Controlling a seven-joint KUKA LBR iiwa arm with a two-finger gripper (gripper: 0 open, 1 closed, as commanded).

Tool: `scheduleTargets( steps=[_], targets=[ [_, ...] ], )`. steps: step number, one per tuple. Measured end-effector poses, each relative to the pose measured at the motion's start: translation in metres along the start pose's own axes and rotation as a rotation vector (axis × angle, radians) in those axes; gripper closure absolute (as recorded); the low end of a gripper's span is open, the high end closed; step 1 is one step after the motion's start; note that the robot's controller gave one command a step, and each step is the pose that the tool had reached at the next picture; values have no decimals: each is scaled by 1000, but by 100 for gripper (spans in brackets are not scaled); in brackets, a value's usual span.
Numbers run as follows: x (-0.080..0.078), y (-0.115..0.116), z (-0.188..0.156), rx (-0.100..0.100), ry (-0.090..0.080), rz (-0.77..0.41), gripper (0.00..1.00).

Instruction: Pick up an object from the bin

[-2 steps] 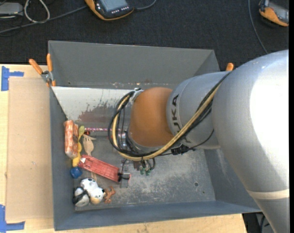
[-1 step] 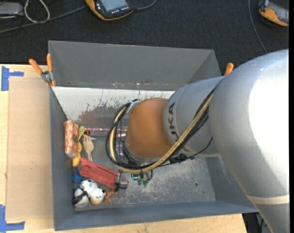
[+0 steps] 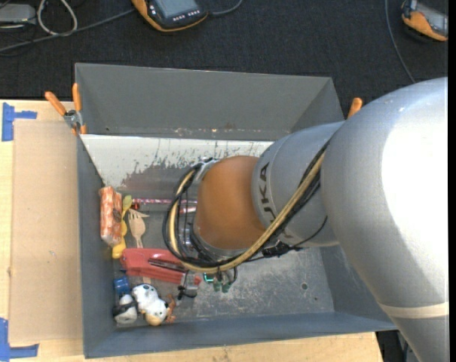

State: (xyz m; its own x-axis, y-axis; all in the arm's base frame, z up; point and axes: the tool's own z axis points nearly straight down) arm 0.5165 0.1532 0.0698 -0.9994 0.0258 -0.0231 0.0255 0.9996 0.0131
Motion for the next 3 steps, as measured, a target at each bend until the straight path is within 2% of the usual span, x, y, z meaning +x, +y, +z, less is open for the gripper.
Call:
scheduleTargets(
  steps=[1, 2, 3],
  targets=[
    [0, 0, 0, 0, -2, 2, 100],
    [-1, 0, 0, 0, -2, 2, 100],
    [0, -3, -55, 2, 7, -10, 100]
  ],
)
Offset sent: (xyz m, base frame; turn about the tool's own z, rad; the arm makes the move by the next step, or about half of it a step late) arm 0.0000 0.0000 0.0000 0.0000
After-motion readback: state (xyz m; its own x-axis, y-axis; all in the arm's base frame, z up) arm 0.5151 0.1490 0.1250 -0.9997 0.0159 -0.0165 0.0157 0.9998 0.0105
